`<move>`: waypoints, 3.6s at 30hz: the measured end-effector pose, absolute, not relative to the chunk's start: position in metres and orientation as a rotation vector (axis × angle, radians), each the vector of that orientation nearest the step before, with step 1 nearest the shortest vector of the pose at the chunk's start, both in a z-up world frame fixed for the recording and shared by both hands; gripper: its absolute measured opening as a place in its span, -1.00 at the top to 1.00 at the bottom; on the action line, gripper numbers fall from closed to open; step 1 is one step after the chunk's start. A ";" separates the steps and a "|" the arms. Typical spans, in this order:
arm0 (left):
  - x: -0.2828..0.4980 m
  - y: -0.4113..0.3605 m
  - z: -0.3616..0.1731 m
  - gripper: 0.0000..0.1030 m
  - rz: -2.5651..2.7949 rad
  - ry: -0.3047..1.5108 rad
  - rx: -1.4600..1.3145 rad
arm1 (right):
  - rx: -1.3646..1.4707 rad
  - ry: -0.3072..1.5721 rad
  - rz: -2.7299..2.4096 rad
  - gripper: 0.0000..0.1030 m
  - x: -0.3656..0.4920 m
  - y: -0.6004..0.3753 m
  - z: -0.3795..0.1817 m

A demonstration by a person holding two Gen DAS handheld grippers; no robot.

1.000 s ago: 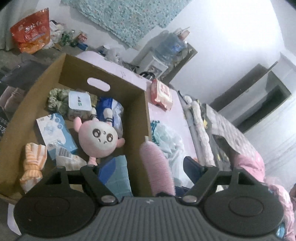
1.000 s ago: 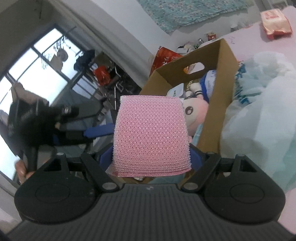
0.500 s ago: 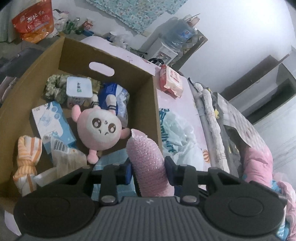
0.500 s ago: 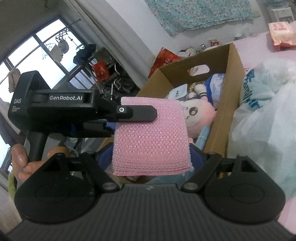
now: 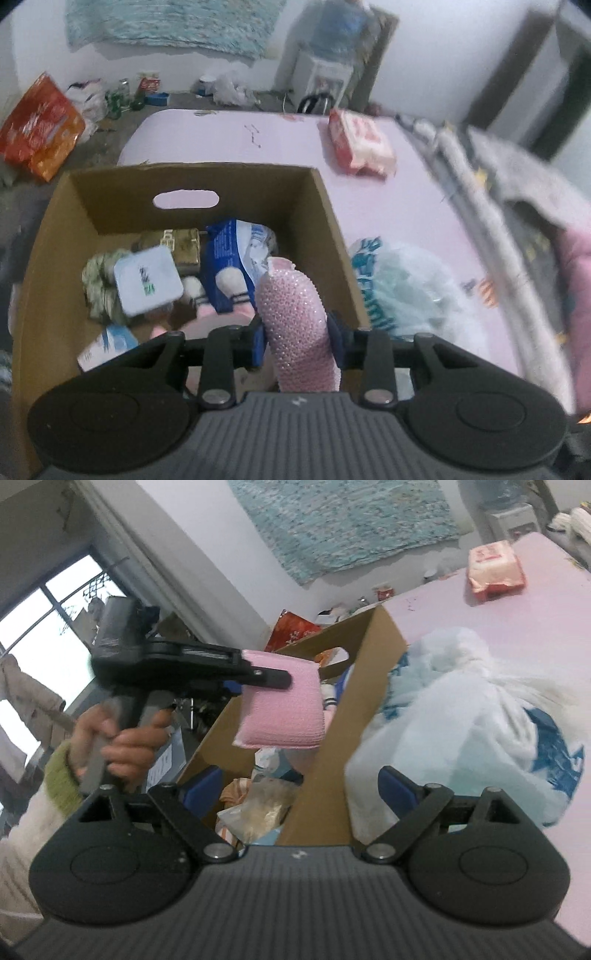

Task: Organize soft objects

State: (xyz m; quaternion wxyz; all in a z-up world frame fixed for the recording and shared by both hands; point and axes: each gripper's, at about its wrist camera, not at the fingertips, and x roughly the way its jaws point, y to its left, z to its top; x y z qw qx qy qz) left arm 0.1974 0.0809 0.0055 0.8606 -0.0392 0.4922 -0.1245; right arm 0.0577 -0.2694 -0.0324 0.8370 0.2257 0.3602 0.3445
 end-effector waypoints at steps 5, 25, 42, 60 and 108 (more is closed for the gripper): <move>0.223 0.055 -0.021 0.31 -0.327 1.116 0.024 | 0.511 0.773 0.709 -0.77 0.058 -0.283 -0.041; 0.226 0.068 -0.038 0.32 -0.265 1.151 -0.092 | 0.574 0.808 0.664 -0.77 0.069 -0.303 -0.061; 0.101 0.098 0.063 -1.00 -0.163 0.832 -0.165 | 0.489 0.752 0.648 -0.92 0.059 -0.307 -0.050; -0.056 0.115 0.033 -1.00 0.109 0.698 -0.086 | 0.259 0.712 0.611 -0.98 0.001 -0.248 -0.018; -0.065 0.120 -0.015 -1.00 0.295 0.846 -0.056 | -0.113 0.682 0.383 -0.98 -0.040 -0.187 -0.015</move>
